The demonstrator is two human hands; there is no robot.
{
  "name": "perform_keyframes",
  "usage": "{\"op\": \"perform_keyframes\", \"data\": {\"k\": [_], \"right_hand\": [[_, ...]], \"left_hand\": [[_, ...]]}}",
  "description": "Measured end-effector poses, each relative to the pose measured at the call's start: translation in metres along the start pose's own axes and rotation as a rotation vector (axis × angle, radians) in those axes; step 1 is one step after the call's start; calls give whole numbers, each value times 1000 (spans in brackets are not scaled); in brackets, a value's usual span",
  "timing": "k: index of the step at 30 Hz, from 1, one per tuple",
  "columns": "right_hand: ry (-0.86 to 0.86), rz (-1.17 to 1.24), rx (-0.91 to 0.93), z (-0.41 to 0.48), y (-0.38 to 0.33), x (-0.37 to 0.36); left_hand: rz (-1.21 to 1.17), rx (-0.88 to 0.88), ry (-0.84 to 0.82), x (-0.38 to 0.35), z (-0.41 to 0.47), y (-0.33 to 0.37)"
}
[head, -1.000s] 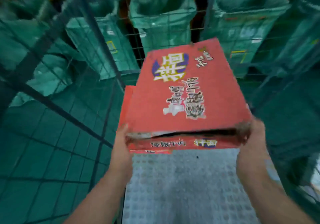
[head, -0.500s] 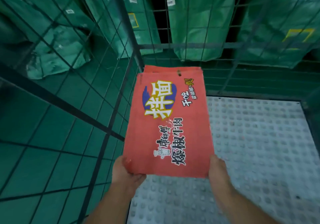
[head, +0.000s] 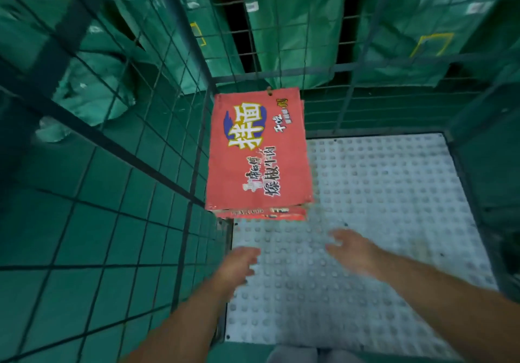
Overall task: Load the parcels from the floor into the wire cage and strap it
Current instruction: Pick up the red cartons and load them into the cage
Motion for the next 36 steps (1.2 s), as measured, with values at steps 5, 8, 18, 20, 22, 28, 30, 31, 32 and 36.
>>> {"op": "perform_keyframes", "data": {"k": [5,8,18,20,22,28,30,31,32,36], "right_hand": [[-164,254,-222,-141,121,-49],[136,619,-451,-217,206,-55],[695,1707,-680,-372,362,-154],[721,1777,-661,-385,376,-163],[741,1829,-650,-400,396,-169],[765,1851,-638,-443,490,-167],[730,1831,-628,-456,525,-161],[721,1821,-617,-463,544,-158],[718,1803,-604,-469,560,-153],[704,1702,-605,-487,625,-128]], "left_hand": [[125,119,-301,-90,-50,-91],[323,117,-422,-142,-69,-120],[840,-219,-637,-340,-157,-84],[877,-265,-664,-374,-177,-88],[927,-290,-702,-409,-197,-105],[983,-225,-702,-494,-247,-205],[976,-186,-669,-520,-260,-237],[973,-176,-656,-536,-269,-250],[967,-183,-654,-551,-276,-259],[956,-261,-669,-622,-315,-270]]}}
Point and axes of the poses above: each hand's wrist, its own z-axis towards the middle knuckle, its own x-axis out of the back of the hand, y = z × x, the point moved 7 cm from there along z, towards the middle knuckle, and after that the axes turned 10 degrees about -z, right-handed, at the moved point
